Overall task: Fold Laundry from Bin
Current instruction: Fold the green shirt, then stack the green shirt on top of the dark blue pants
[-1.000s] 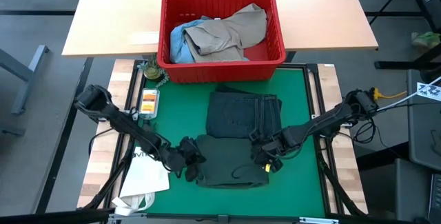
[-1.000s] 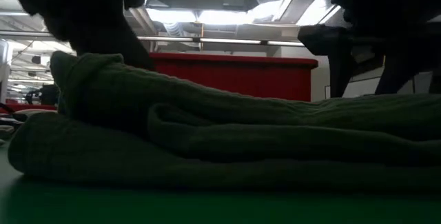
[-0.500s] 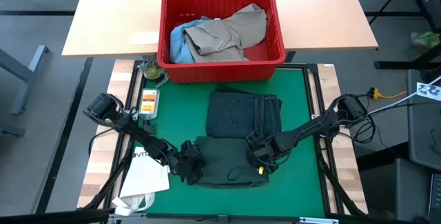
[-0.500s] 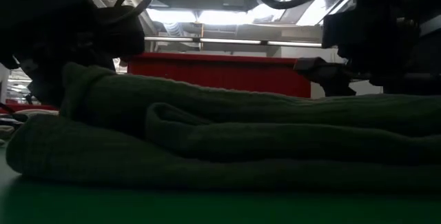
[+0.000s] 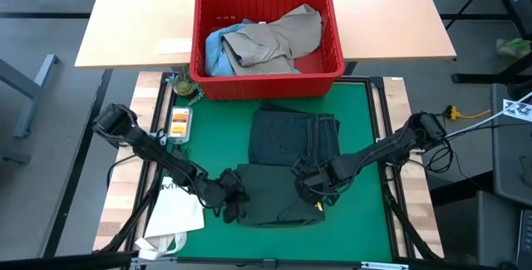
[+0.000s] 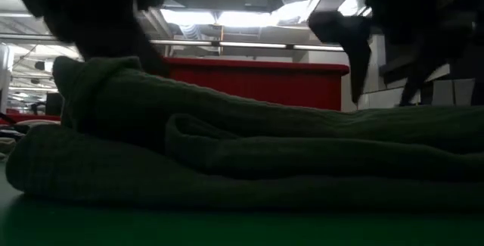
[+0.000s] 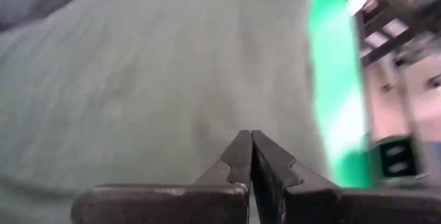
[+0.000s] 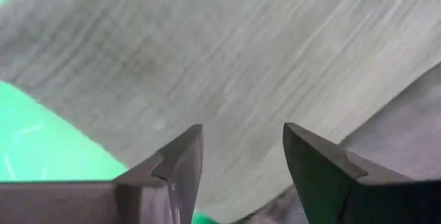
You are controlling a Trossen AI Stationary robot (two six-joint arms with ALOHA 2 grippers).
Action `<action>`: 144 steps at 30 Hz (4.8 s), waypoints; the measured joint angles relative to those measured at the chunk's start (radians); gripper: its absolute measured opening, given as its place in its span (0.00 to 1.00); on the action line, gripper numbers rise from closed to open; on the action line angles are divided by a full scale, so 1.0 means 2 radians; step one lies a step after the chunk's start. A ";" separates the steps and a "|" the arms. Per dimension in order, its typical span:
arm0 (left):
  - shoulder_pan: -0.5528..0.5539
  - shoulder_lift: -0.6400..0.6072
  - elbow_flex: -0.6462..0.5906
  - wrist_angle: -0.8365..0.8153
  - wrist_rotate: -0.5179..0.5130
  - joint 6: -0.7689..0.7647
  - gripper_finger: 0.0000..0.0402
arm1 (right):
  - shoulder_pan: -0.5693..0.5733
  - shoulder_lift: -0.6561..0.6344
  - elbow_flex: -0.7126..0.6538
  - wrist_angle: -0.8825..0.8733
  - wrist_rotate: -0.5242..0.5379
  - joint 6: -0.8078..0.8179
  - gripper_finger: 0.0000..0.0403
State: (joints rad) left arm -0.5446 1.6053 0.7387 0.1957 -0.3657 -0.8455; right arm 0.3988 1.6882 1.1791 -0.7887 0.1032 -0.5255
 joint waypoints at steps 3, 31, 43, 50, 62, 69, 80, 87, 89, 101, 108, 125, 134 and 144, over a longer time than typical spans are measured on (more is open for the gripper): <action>-0.002 -0.001 0.000 0.049 -0.001 0.005 0.00 | 0.000 -0.001 0.017 -0.001 -0.007 -0.003 0.50; -0.085 0.090 0.001 0.109 -0.007 0.021 0.00 | 0.172 -0.001 -0.035 0.061 0.153 0.316 0.50; -0.085 0.137 0.001 0.112 -0.006 0.007 0.00 | 0.190 -0.001 -0.141 0.149 0.125 0.431 0.50; -0.078 0.120 0.001 0.119 0.039 0.002 0.00 | 0.183 -0.001 -0.111 0.137 0.065 0.430 0.50; -0.042 0.078 0.001 0.211 0.103 -0.034 0.27 | 0.183 -0.001 0.029 -0.043 0.074 0.391 0.50; -0.004 0.070 0.001 0.210 0.123 -0.092 0.47 | 0.183 -0.005 0.090 -0.129 0.092 0.389 0.50; 0.077 0.030 0.000 0.213 0.285 -0.136 0.42 | 0.184 -0.089 0.082 -0.242 0.107 0.406 0.50; 0.097 -0.082 -0.055 0.114 0.235 -0.136 0.41 | 0.184 -0.225 -0.079 -0.148 0.122 0.514 0.50; 0.097 -0.132 -0.086 0.071 0.197 -0.143 0.41 | 0.184 -0.268 -0.146 -0.084 0.121 0.565 0.50; 0.021 -0.252 -0.192 0.044 0.057 -0.217 0.41 | 0.183 -0.350 -0.436 0.415 0.097 0.698 0.50; 0.004 -0.250 -0.192 0.040 0.030 -0.214 0.41 | 0.183 -0.334 -0.441 0.421 0.112 0.697 0.50; 0.005 -0.129 -0.192 0.055 0.020 -0.344 0.41 | 0.183 -0.253 -0.441 0.425 0.122 0.797 0.50; 0.005 -0.057 -0.191 0.114 0.044 -0.363 0.41 | 0.183 -0.214 -0.441 0.472 0.122 0.813 0.50; 0.014 -0.033 -0.156 0.094 0.051 -0.348 0.41 | 0.183 -0.181 -0.441 0.515 0.126 0.813 0.50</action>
State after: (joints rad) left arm -0.5163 1.5394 0.4268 0.3846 -0.2633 -1.5420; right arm 0.7654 1.3266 0.2974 0.2409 0.3555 1.0996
